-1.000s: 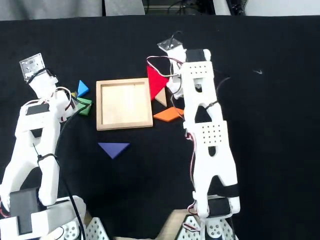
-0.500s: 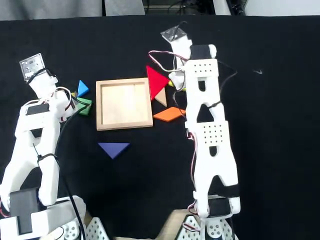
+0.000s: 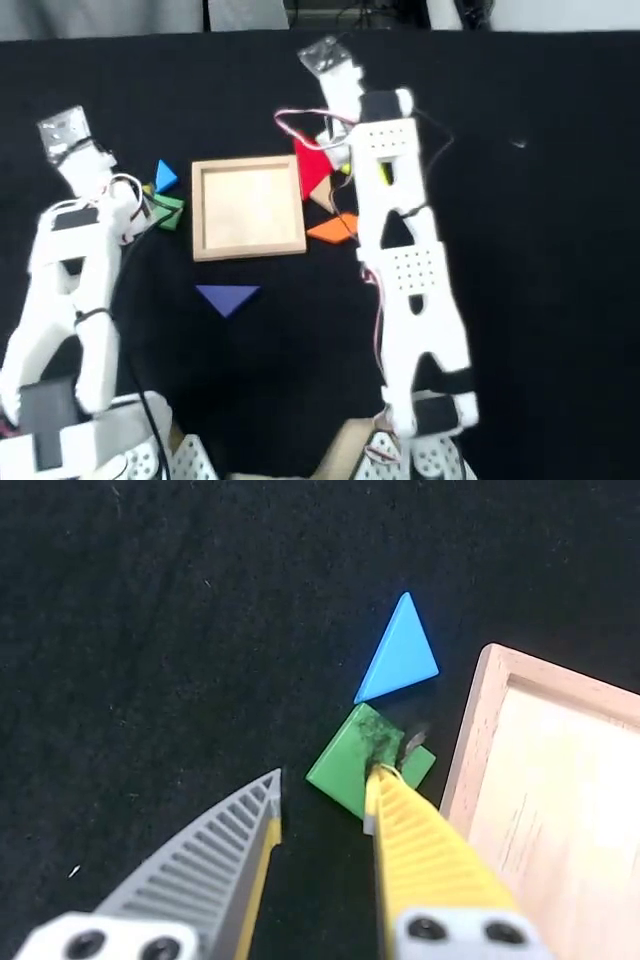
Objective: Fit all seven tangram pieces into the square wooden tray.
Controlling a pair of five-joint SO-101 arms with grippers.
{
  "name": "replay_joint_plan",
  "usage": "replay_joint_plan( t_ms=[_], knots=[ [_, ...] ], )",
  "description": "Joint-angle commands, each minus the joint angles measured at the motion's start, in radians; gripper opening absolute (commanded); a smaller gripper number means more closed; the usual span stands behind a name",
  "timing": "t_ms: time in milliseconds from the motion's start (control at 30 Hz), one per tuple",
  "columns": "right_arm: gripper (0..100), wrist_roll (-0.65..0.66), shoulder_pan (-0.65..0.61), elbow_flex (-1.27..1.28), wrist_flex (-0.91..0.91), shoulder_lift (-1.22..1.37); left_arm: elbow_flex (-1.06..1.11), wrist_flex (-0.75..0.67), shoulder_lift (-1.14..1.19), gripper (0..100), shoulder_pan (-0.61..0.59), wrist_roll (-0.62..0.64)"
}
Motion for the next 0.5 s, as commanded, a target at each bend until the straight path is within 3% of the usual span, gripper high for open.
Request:
replay_joint_plan(
  t_ms=[0, 333, 467],
  knots=[
    [20.1, 0.072, -0.040, -0.051, -0.098, 0.024, -0.012, -0.020, -0.008, 15, -0.008, -0.002],
    [19.1, 0.123, -0.009, -0.140, -0.060, 0.171, -0.010, -0.020, -0.008, 15, -0.008, -0.002],
    [19.1, 0.150, 0.044, -0.186, 0.054, 0.197, -0.010, -0.020, -0.008, 15, -0.008, -0.002]
  ],
)
